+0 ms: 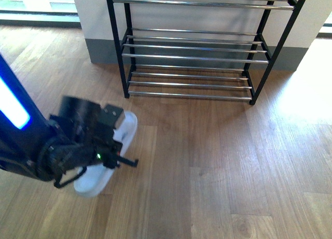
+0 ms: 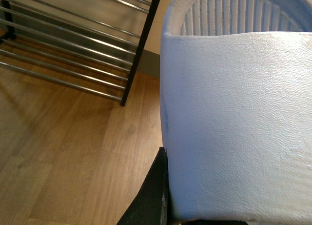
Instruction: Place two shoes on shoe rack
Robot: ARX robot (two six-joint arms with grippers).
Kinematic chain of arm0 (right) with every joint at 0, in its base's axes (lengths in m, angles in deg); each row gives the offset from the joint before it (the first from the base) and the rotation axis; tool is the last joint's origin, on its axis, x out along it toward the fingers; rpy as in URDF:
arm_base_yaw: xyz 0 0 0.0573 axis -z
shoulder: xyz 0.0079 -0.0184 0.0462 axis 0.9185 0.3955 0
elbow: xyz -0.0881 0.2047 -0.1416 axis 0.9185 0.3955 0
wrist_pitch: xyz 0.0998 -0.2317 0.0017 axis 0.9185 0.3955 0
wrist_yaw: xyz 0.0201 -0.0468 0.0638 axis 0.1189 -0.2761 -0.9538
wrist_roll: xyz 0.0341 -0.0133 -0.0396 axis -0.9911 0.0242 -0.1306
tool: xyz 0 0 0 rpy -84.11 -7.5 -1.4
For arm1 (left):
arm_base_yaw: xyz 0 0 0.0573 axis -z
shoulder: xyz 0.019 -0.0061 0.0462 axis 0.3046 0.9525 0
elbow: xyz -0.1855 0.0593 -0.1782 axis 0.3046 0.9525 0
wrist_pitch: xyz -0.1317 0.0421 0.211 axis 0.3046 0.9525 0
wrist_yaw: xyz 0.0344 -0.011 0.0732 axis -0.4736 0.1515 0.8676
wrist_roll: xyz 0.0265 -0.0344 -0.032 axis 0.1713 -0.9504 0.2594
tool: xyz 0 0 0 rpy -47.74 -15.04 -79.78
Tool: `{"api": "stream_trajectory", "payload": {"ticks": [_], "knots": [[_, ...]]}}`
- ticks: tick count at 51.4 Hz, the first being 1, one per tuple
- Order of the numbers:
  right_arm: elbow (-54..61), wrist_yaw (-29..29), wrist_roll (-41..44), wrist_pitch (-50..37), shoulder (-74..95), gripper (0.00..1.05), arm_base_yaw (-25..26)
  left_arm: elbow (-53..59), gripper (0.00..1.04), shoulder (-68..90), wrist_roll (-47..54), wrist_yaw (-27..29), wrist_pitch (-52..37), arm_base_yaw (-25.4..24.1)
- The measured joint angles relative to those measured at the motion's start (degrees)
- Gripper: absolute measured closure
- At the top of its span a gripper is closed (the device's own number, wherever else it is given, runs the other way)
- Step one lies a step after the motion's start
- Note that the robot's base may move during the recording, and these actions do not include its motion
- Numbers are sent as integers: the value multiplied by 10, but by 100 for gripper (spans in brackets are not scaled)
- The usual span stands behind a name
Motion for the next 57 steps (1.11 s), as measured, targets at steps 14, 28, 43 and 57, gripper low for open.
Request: {"api": "stream_trajectory", "payload": {"ticks": [14, 28, 43, 57], "knots": [[0, 0, 0, 0, 0, 103, 0, 183, 103, -303, -25, 72, -26, -49], [0, 0, 0, 0, 0, 103, 0, 381, 103, -583, -21, 148, 19, -63], [0, 0, 0, 0, 0, 103, 0, 503, 103, -815, -5, 157, 74, -85], [0, 0, 0, 0, 0, 103, 0, 639, 103, -1201, -15, 169, 278, -137]]}}
